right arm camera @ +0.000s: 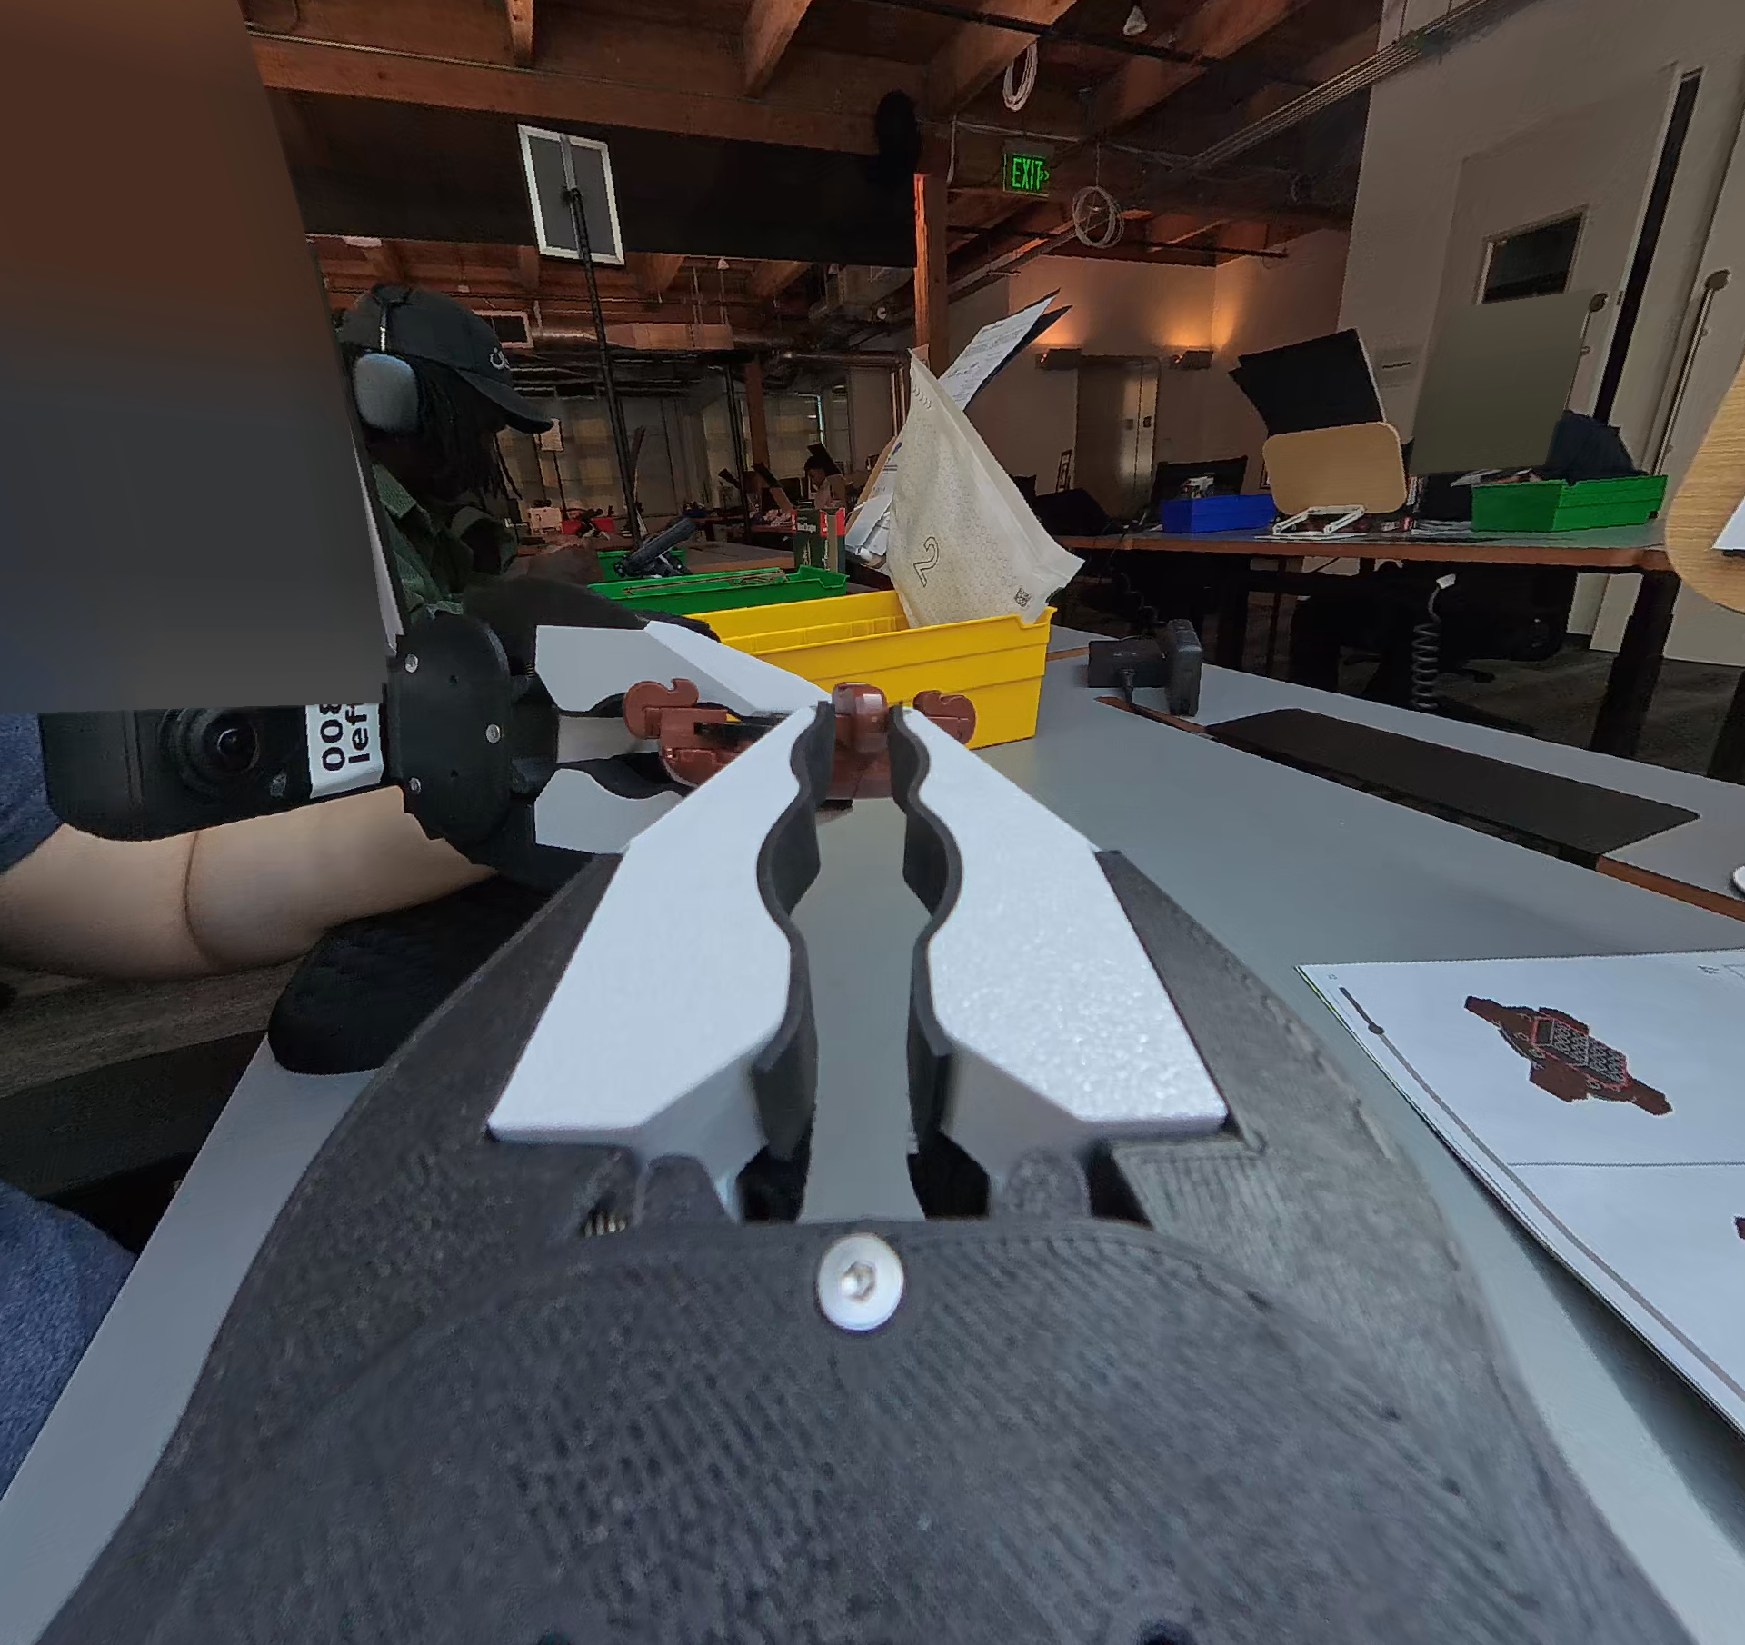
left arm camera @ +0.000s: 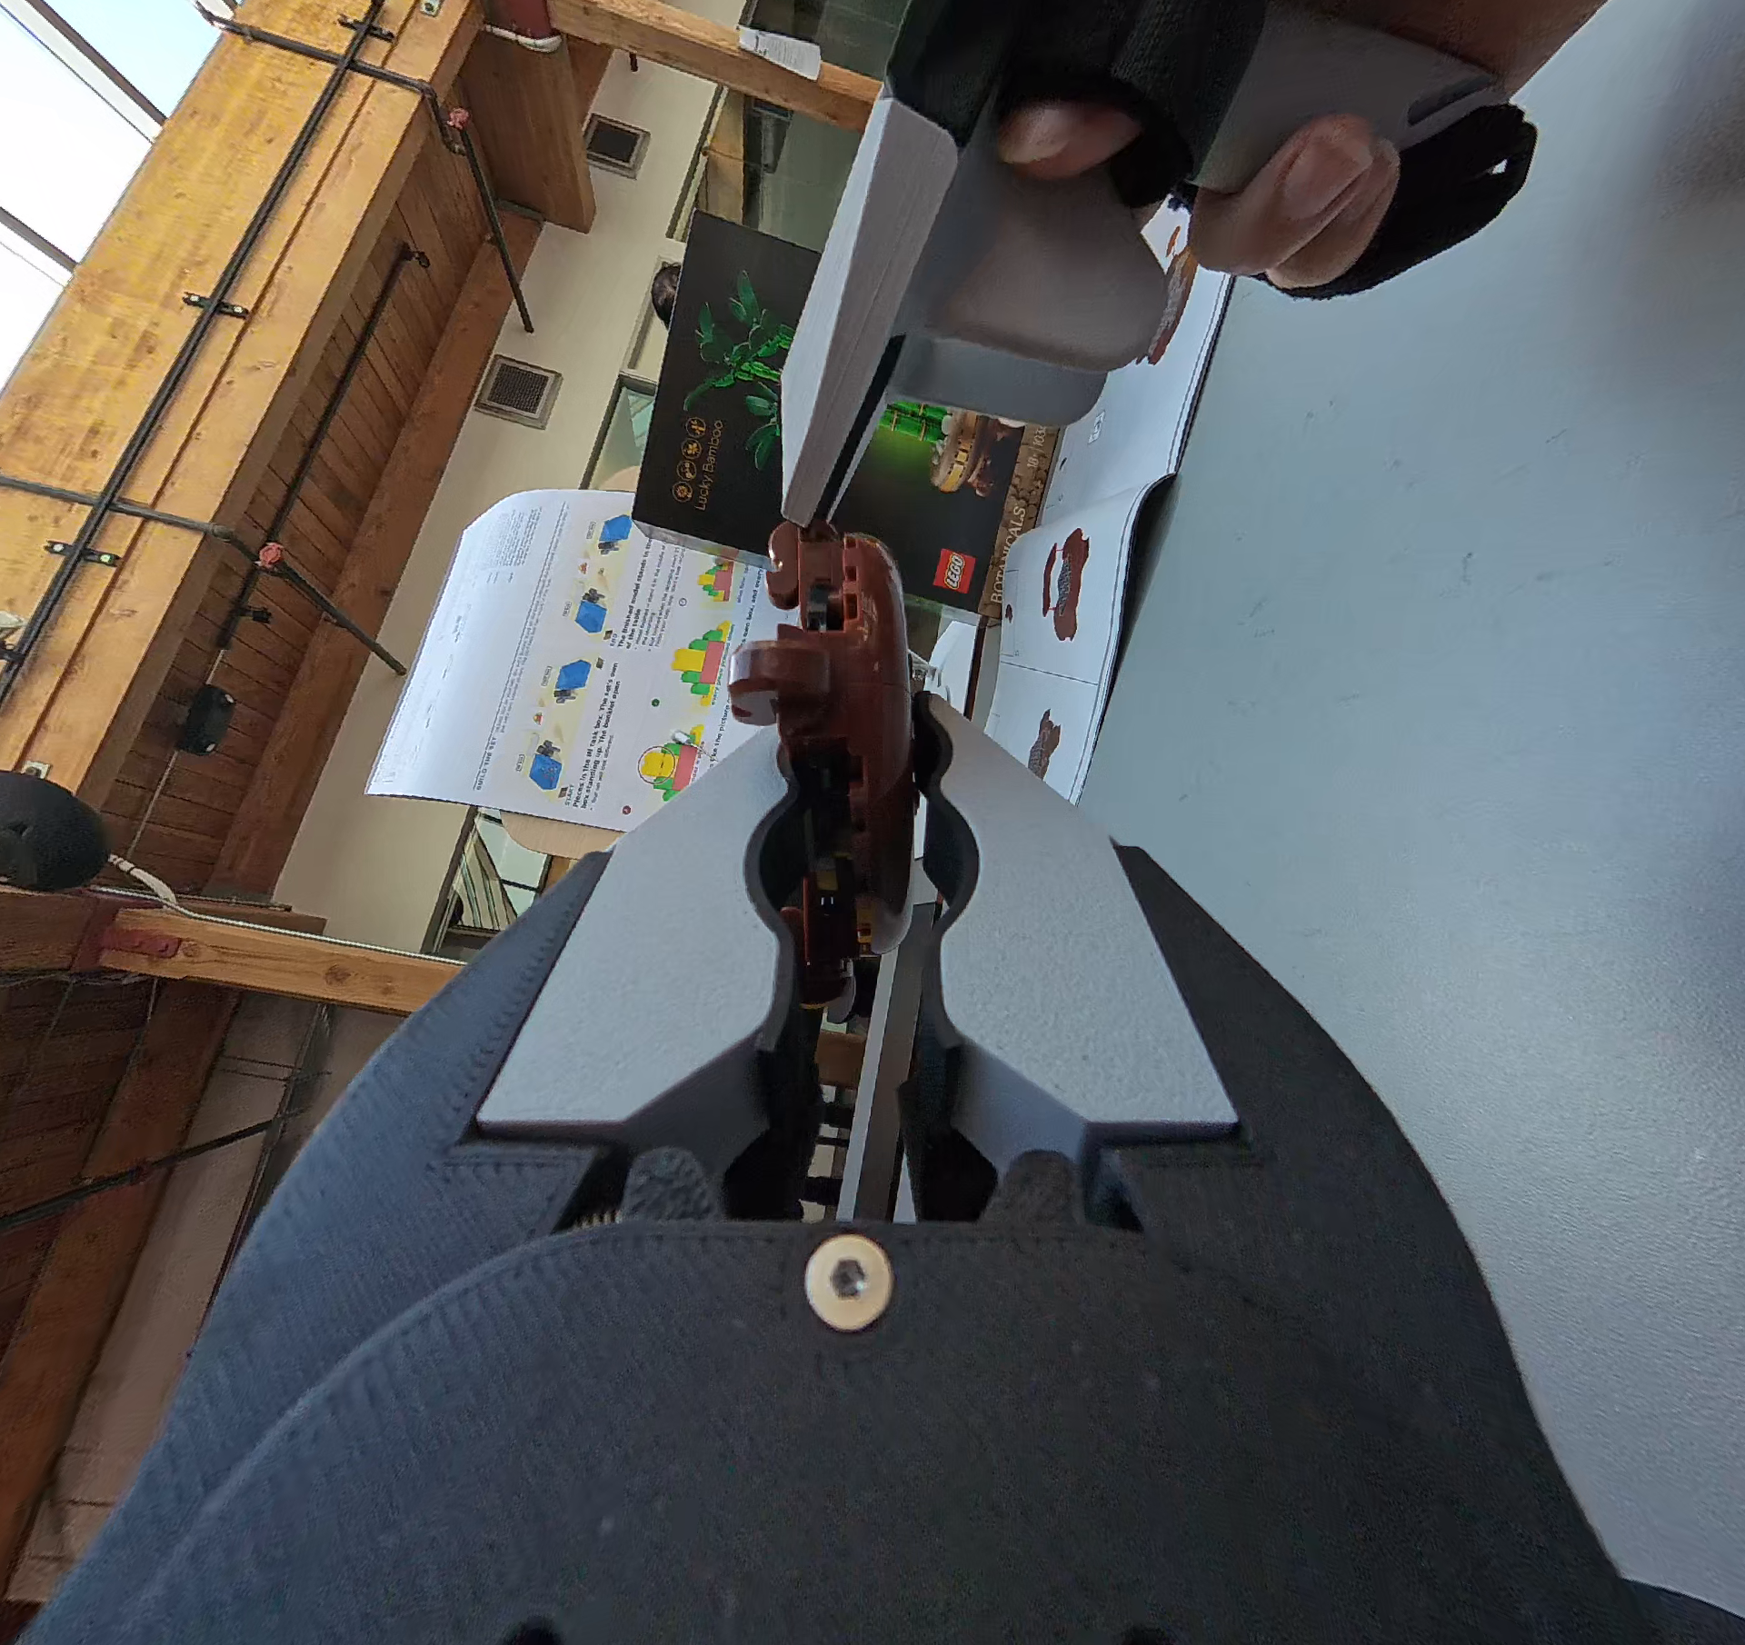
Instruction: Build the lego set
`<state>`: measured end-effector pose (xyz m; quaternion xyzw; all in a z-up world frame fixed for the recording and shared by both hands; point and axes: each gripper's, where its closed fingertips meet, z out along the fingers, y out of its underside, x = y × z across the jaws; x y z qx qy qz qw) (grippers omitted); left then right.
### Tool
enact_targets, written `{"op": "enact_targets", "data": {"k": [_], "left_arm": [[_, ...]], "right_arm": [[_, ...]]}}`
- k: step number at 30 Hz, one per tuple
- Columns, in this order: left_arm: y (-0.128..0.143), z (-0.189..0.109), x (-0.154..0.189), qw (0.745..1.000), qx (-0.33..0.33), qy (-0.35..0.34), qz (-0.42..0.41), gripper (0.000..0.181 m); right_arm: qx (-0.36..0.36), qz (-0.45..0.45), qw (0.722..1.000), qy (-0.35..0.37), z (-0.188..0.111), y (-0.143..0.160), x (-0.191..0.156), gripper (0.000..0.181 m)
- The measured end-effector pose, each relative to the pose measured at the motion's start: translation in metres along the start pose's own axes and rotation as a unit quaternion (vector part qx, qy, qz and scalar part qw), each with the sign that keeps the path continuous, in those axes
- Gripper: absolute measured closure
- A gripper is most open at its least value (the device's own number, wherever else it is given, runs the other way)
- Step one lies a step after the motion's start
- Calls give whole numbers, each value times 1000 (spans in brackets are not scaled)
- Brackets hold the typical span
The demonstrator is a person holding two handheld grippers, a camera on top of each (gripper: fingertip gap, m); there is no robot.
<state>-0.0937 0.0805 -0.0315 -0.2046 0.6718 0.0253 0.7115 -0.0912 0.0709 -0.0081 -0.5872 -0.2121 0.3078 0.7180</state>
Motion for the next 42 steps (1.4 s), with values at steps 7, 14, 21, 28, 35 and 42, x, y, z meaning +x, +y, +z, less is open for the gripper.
{"op": "enact_targets", "data": {"k": [7, 14, 21, 28, 35, 42], "left_arm": [[-9, -3, 1, 999, 22, -12, 42, 165], [-20, -8, 7, 996, 51, -8, 68, 165], [-22, -10, 7, 996, 58, -9, 64, 164], [-20, -10, 8, 997, 59, -4, 56, 165], [-14, -8, 9, 998, 43, -8, 54, 165], [2, -5, 8, 998, 7, -12, 56, 165]], "right_arm": [[-14, -27, 998, -46, 1, 2, -16, 154], [-11, -70, 996, -54, -5, -5, -20, 157], [-41, -68, 994, -72, -4, 5, -24, 165], [-31, -47, 996, -74, -1, 6, -25, 161], [-41, -27, 997, -53, -2, 6, -15, 132], [-25, 208, 978, -14, 3, 19, 17, 128]]}}
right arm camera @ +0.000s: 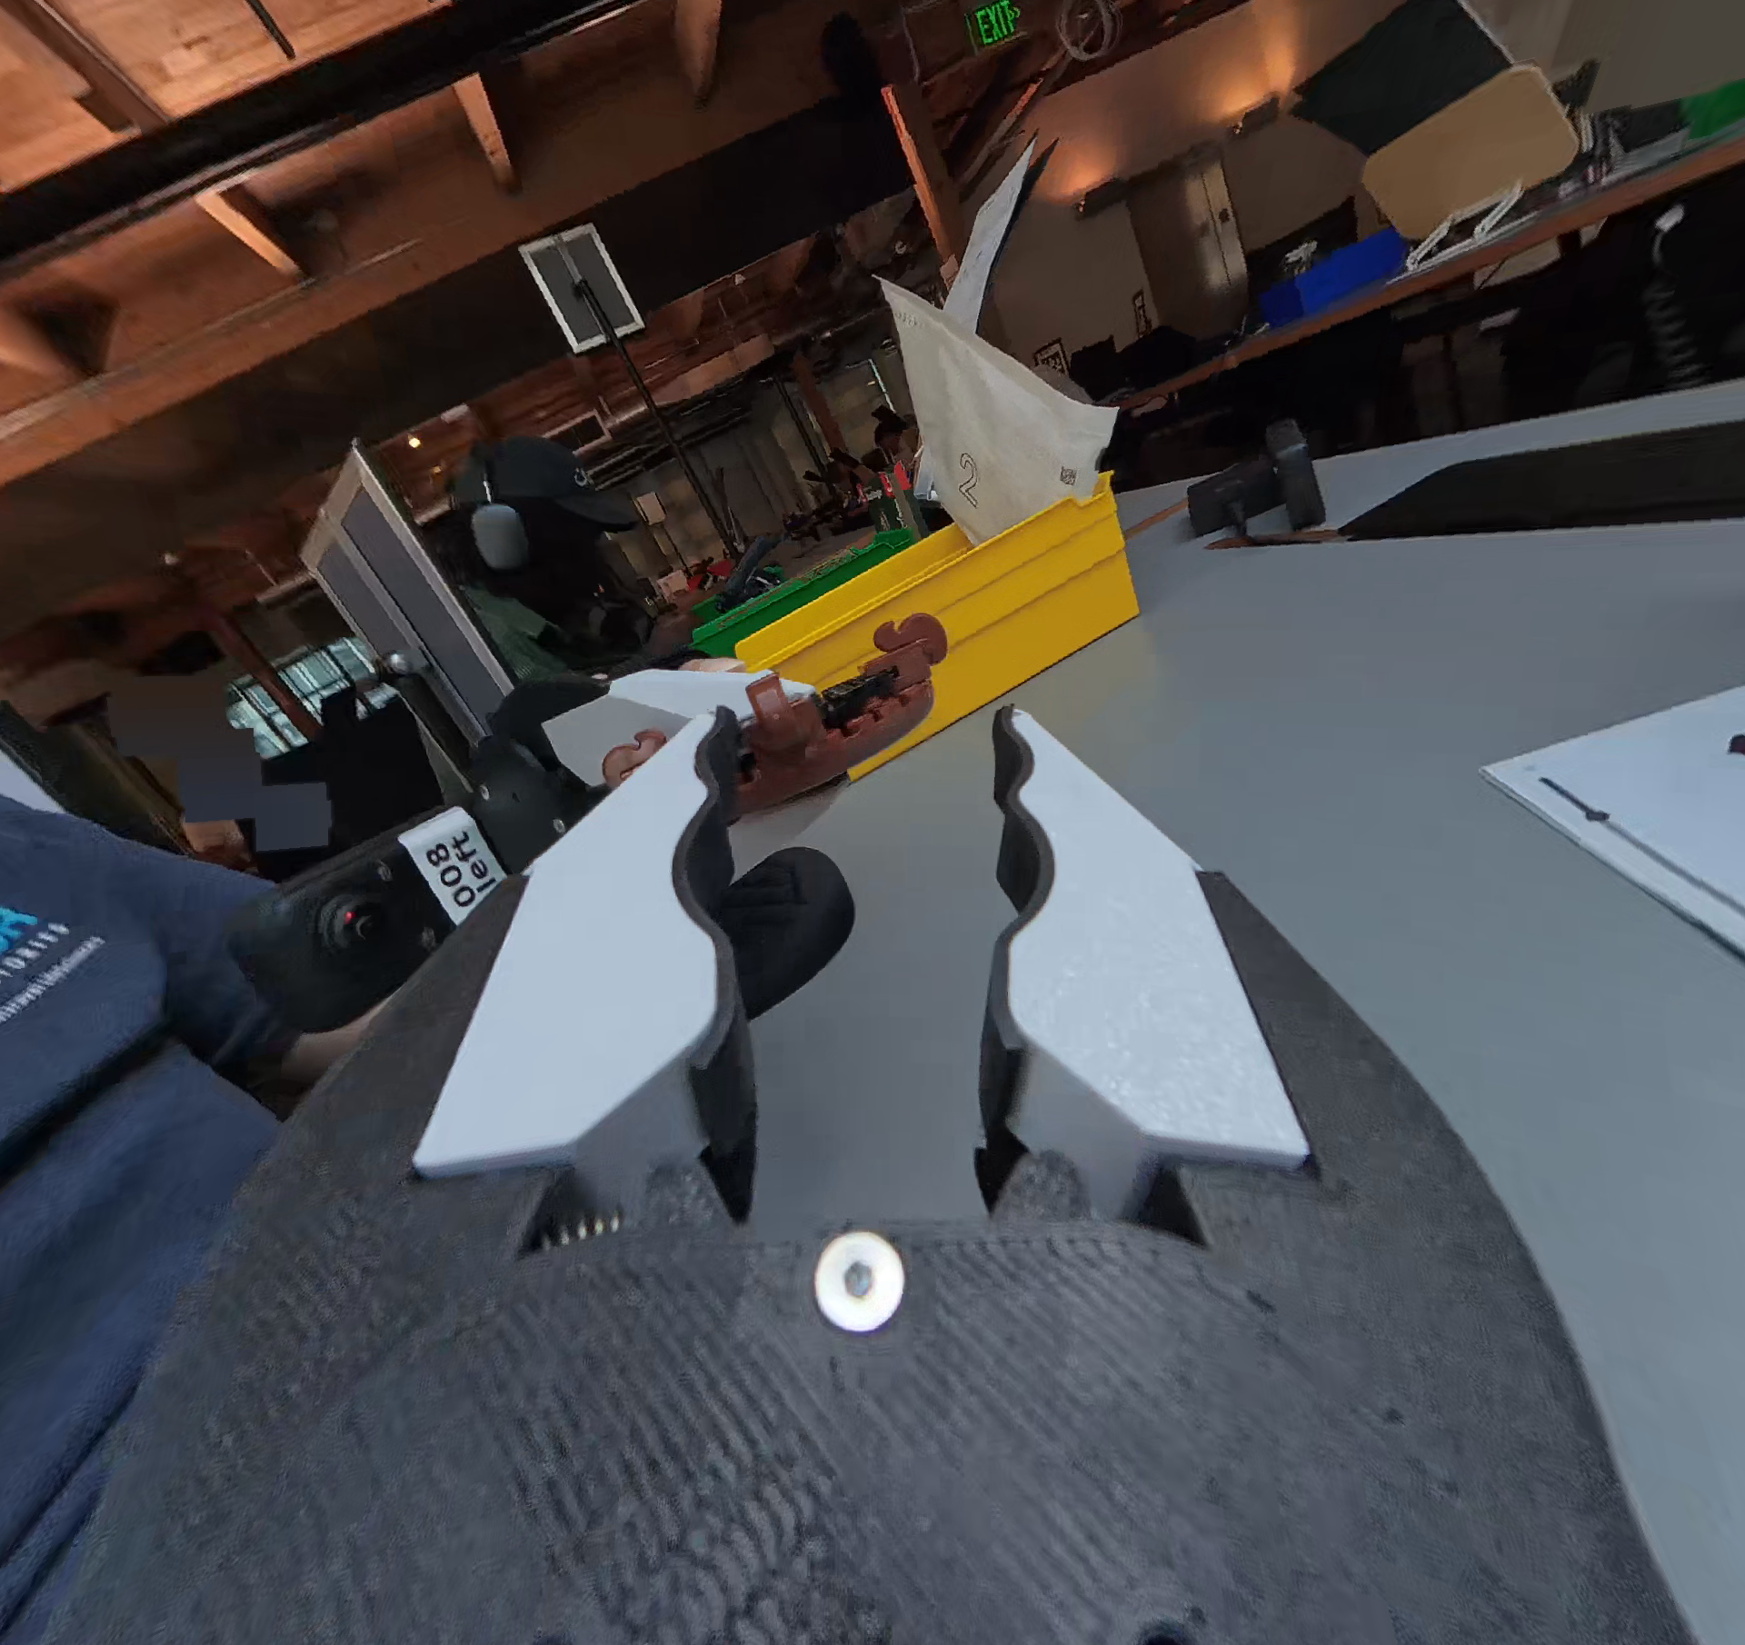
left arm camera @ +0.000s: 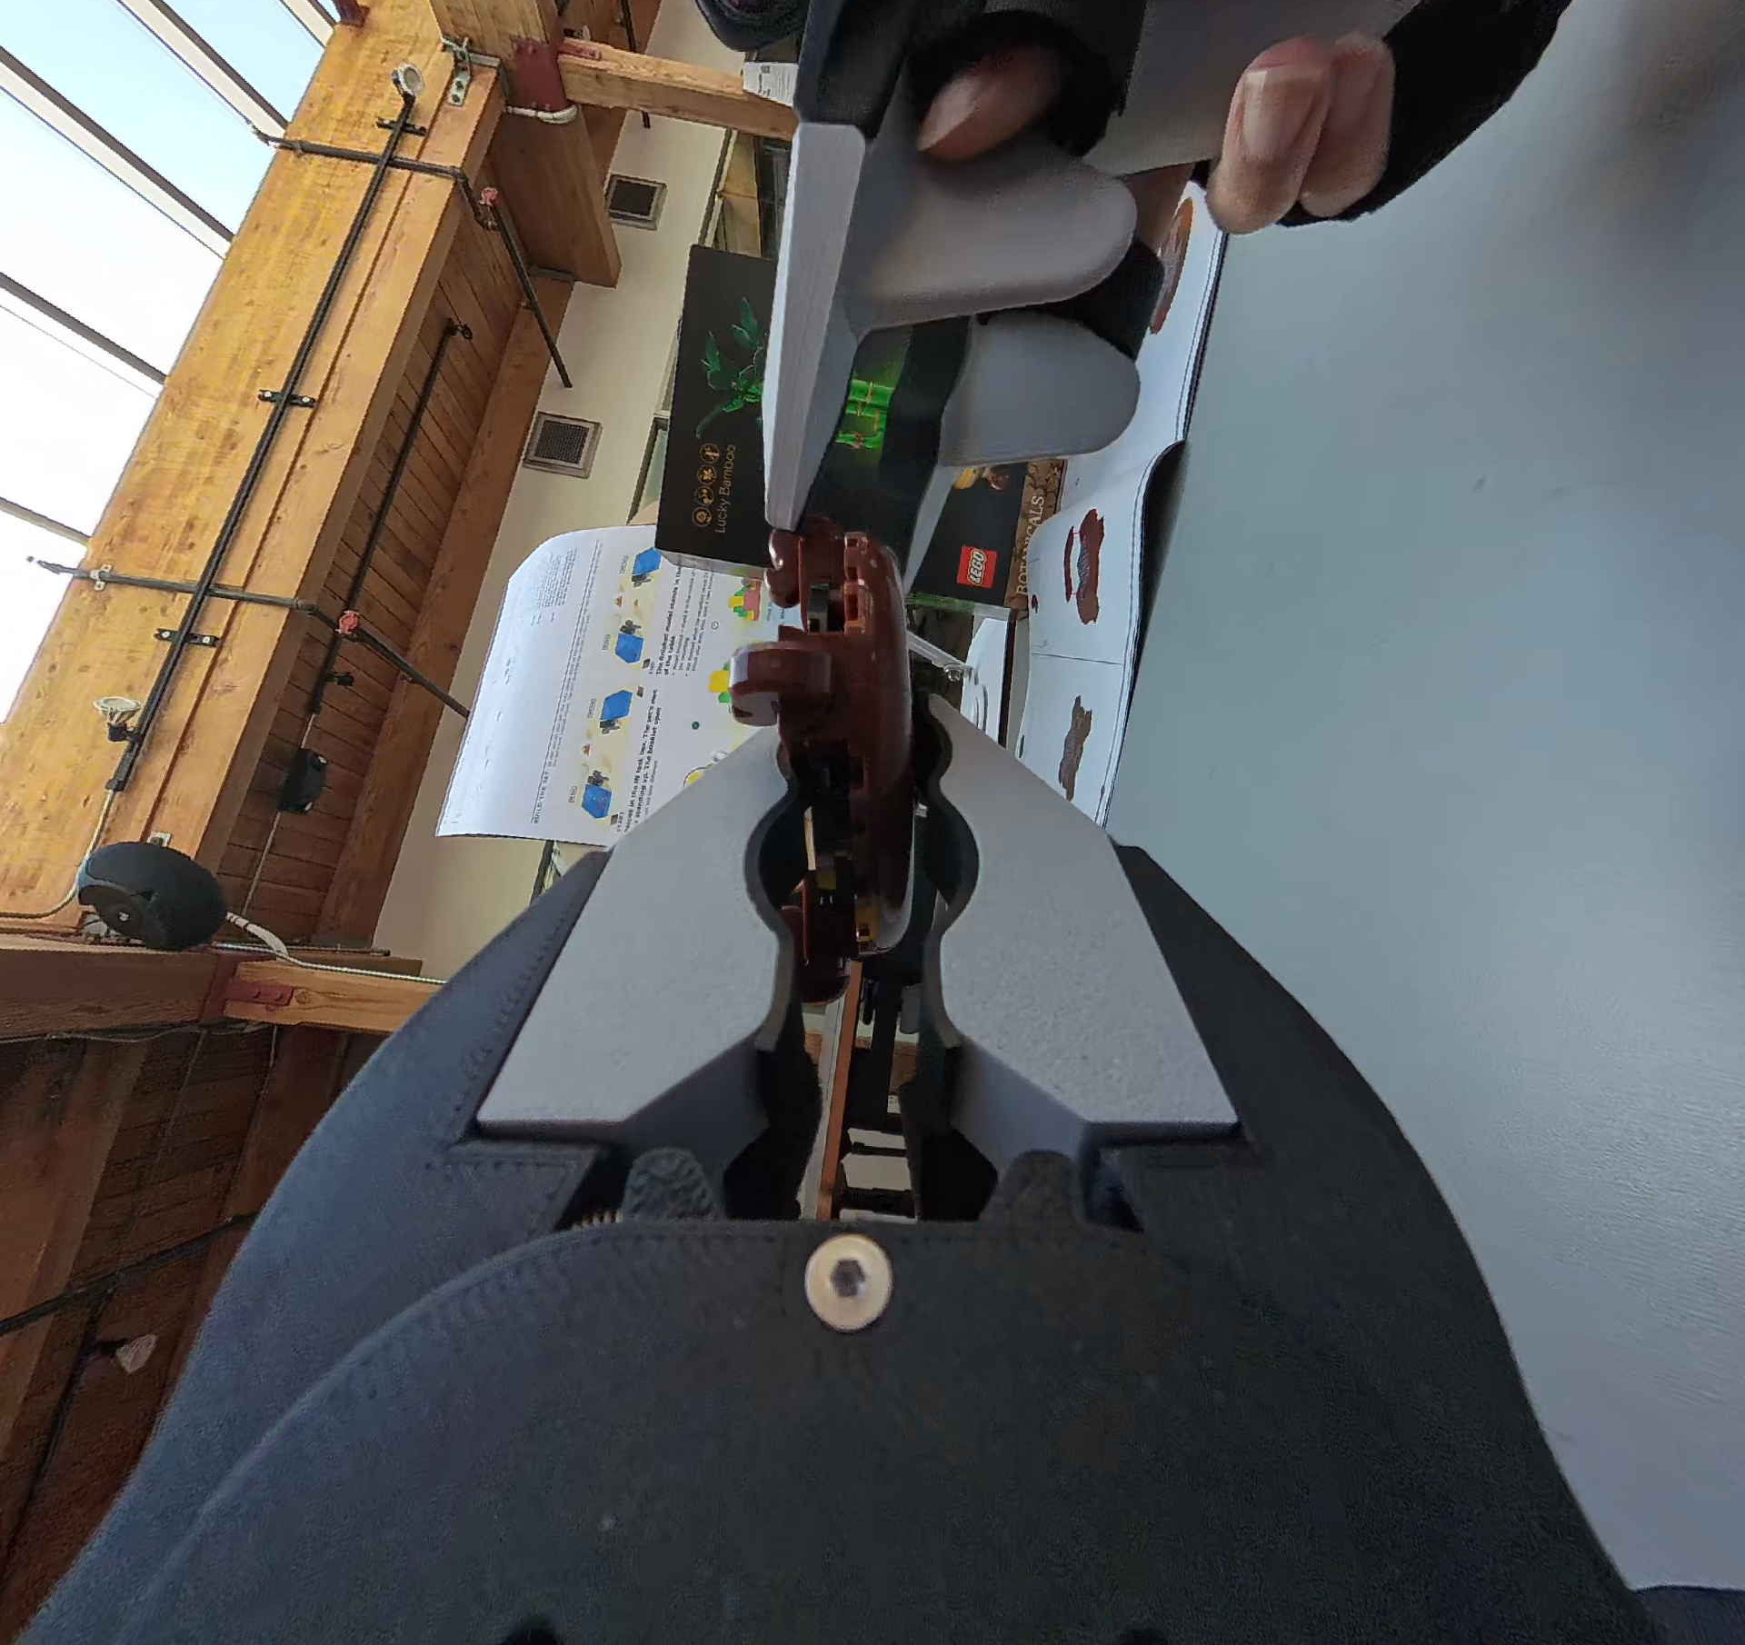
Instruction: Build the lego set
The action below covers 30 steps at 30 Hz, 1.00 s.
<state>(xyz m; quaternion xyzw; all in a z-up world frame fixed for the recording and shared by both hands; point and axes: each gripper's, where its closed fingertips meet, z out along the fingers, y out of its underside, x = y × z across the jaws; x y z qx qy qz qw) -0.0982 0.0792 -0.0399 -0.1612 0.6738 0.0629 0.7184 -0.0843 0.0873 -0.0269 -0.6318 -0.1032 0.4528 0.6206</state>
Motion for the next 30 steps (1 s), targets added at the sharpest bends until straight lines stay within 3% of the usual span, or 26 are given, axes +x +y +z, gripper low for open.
{"op": "enact_targets", "data": {"k": [3, 6, 14, 21, 30], "left_arm": [[6, 1, 2, 1000, -12, 3, 0, 164], [14, 2, 3, 1000, -25, 5, -8, 165], [40, 3, 8, 997, -56, 12, -47, 164], [38, 5, 22, 998, -59, 22, -24, 164], [45, 5, 28, 997, -73, 31, -17, 164]], "right_arm": [[2, 123, 992, -20, 6, 9, 5, 130], [-2, 188, 982, -28, 11, 19, 8, 133], [-5, 166, 986, -13, 15, 22, 4, 133], [-31, 205, 977, 55, 11, 37, 26, 136], [-36, 237, 970, 38, 14, 41, 22, 137]]}}
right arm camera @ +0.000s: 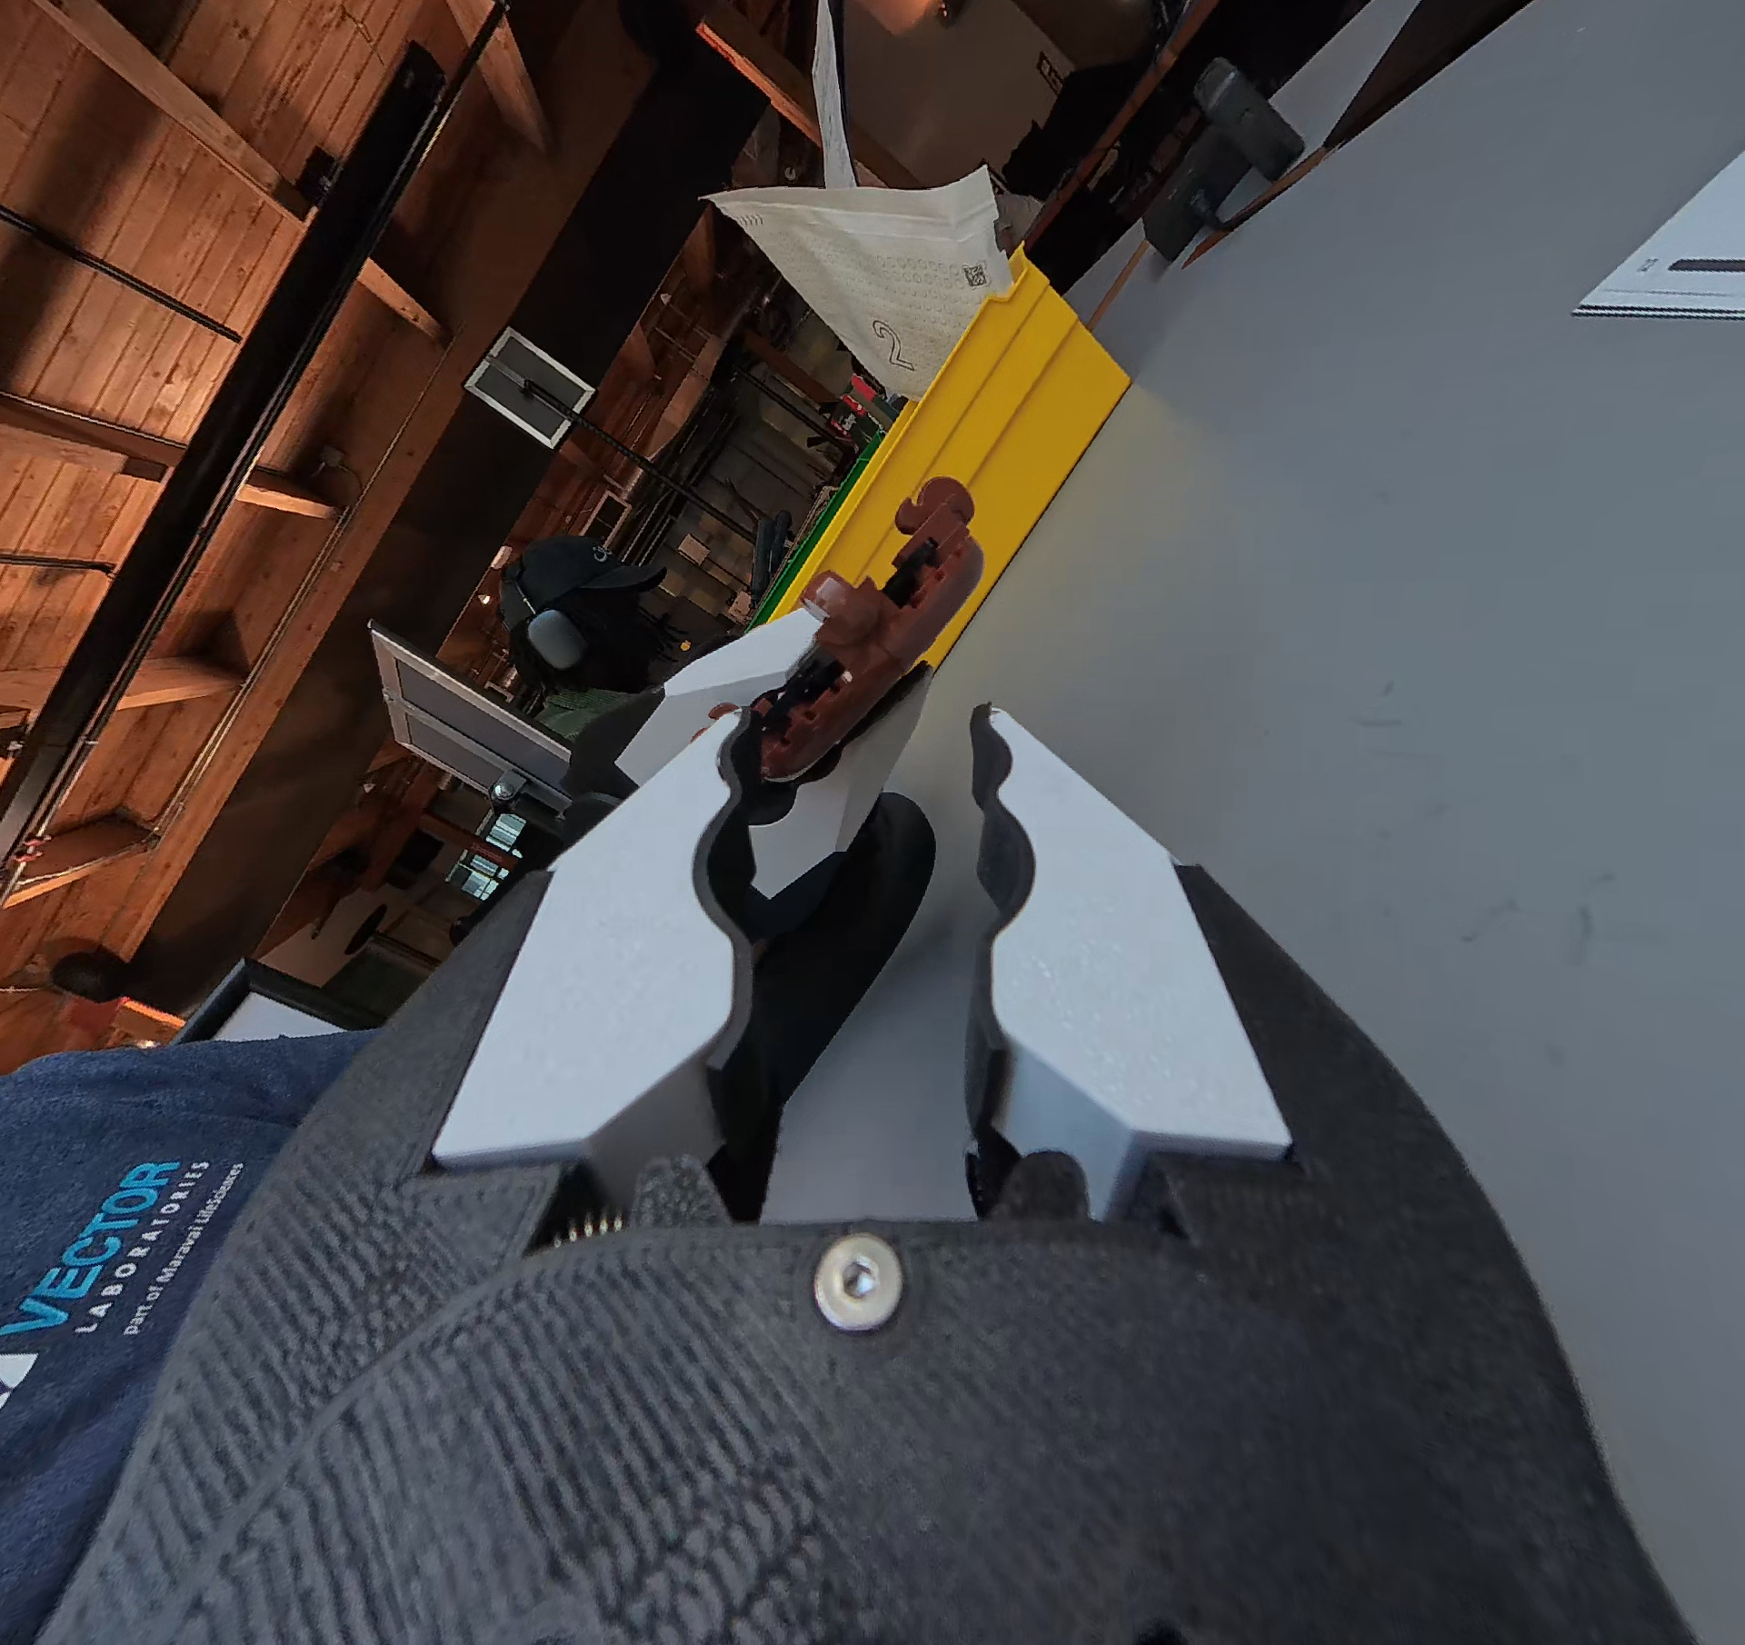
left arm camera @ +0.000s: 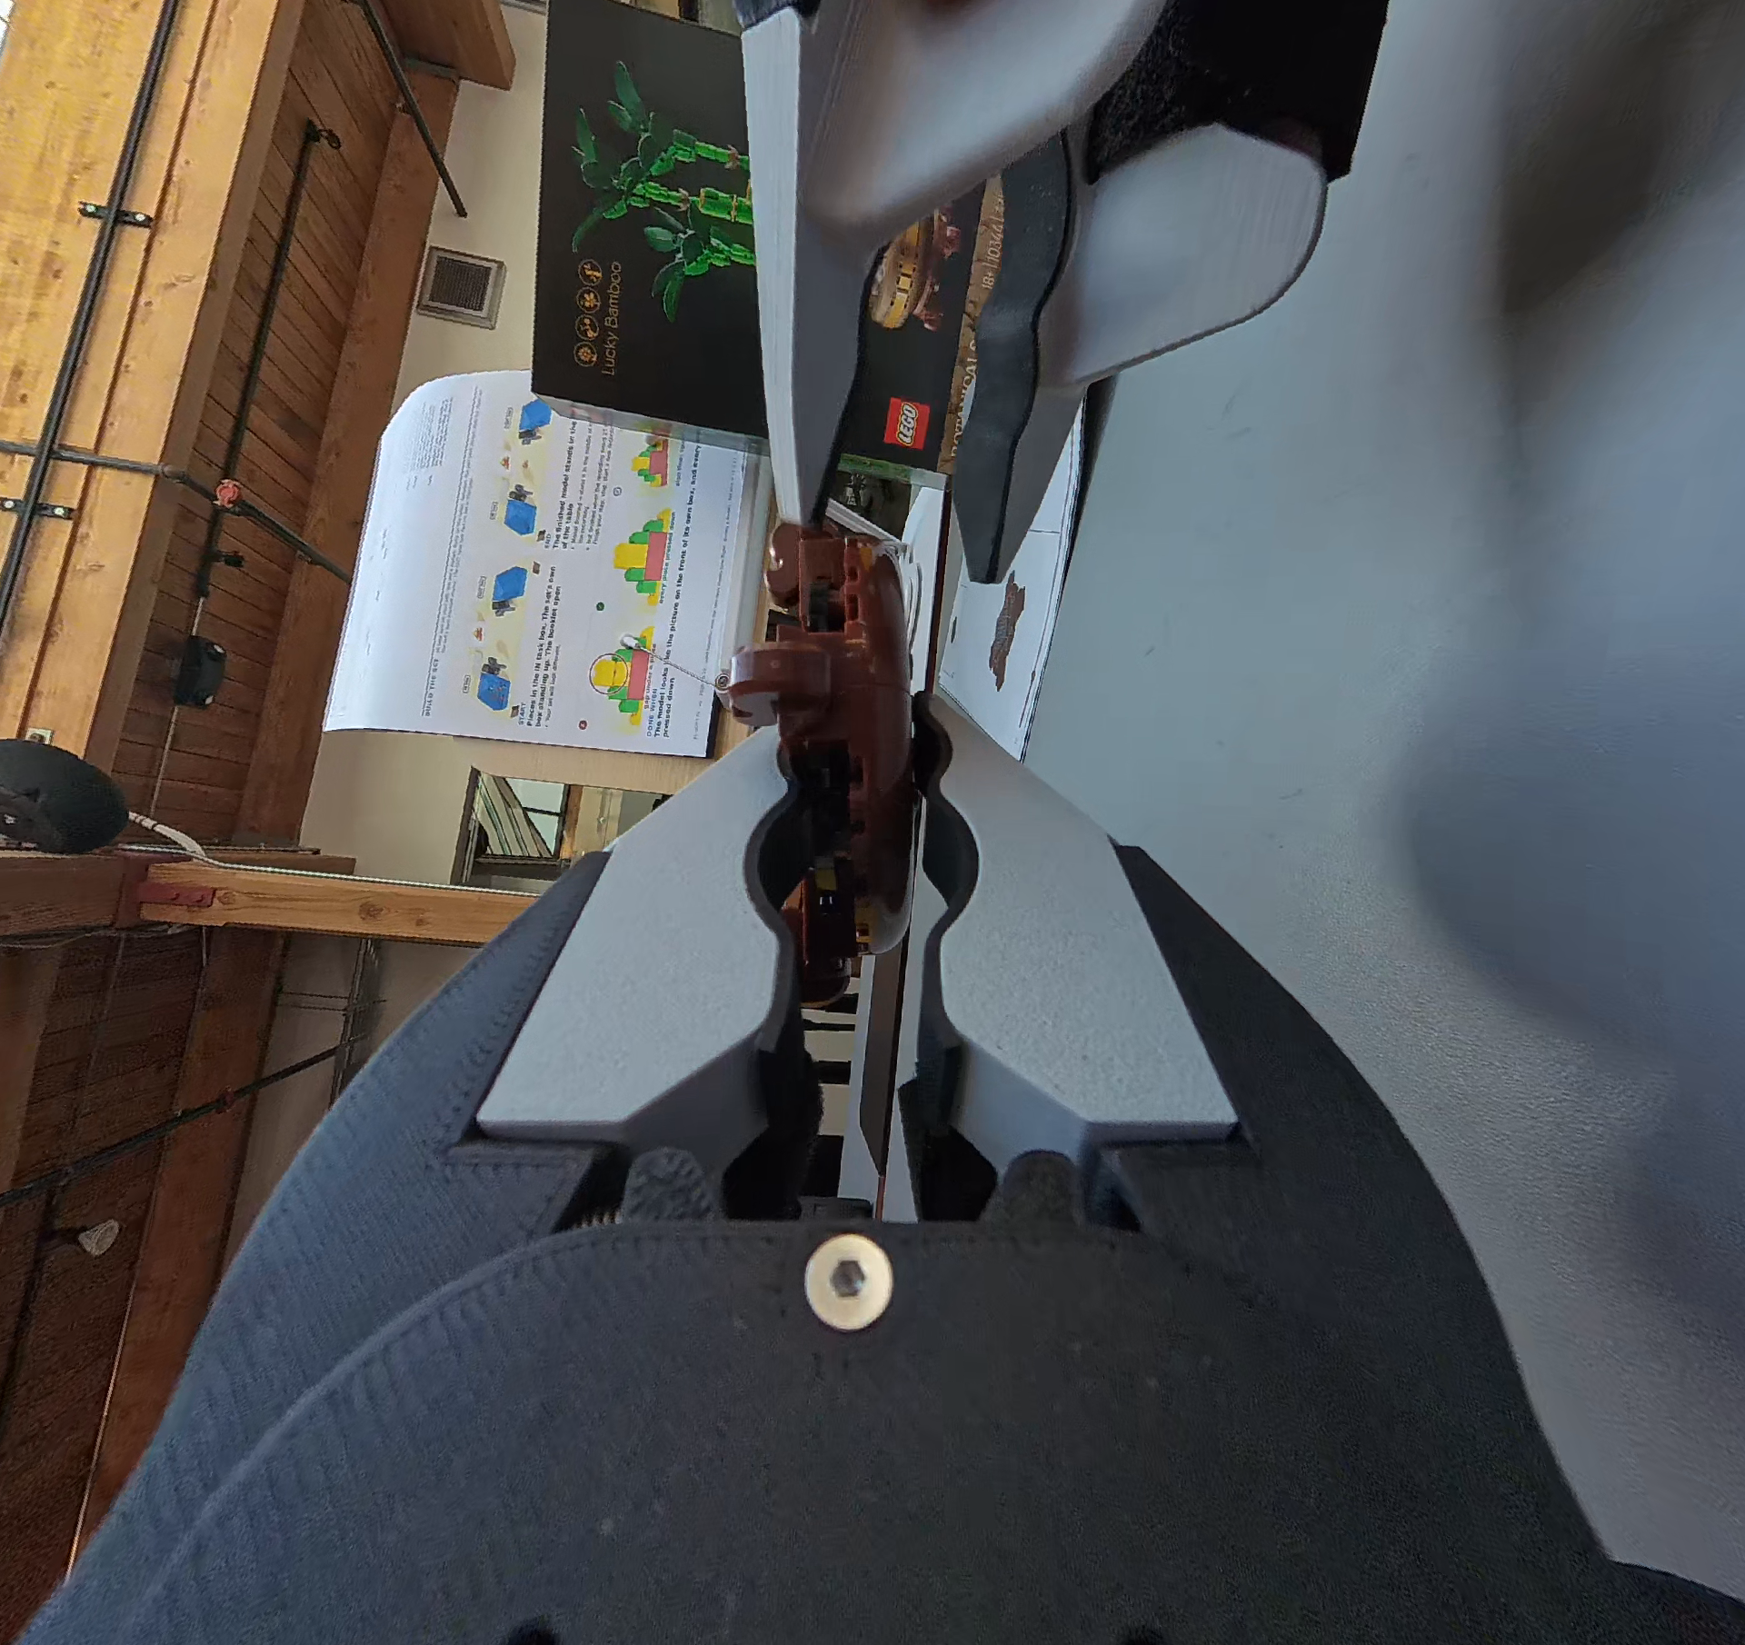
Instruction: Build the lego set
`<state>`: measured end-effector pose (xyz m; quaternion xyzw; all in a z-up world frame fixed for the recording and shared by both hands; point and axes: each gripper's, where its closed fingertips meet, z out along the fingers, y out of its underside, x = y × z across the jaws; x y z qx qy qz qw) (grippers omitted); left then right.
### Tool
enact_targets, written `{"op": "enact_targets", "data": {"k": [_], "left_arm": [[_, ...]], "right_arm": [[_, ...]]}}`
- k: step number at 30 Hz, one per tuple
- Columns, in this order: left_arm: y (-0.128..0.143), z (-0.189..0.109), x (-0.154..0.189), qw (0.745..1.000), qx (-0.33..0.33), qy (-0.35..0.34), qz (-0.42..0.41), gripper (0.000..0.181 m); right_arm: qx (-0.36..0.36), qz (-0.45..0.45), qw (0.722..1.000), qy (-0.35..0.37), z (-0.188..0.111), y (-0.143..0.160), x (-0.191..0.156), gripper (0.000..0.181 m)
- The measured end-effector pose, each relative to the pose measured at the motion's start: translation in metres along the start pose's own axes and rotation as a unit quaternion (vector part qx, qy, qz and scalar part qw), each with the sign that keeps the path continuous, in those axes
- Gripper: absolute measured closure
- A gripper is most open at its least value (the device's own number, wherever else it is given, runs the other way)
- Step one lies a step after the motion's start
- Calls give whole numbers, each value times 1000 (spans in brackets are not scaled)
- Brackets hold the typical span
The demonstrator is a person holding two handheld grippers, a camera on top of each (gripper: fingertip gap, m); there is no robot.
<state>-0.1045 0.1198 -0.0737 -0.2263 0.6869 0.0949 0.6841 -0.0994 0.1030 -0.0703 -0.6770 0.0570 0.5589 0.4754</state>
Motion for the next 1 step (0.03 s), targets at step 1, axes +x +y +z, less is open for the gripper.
{"op": "enact_targets", "data": {"k": [1], "left_arm": [[0, 0, 0, 1000, 1, 1, -1, 164]], "right_arm": [[1, 1, 1000, 1, 0, 0, 1, 137]]}}
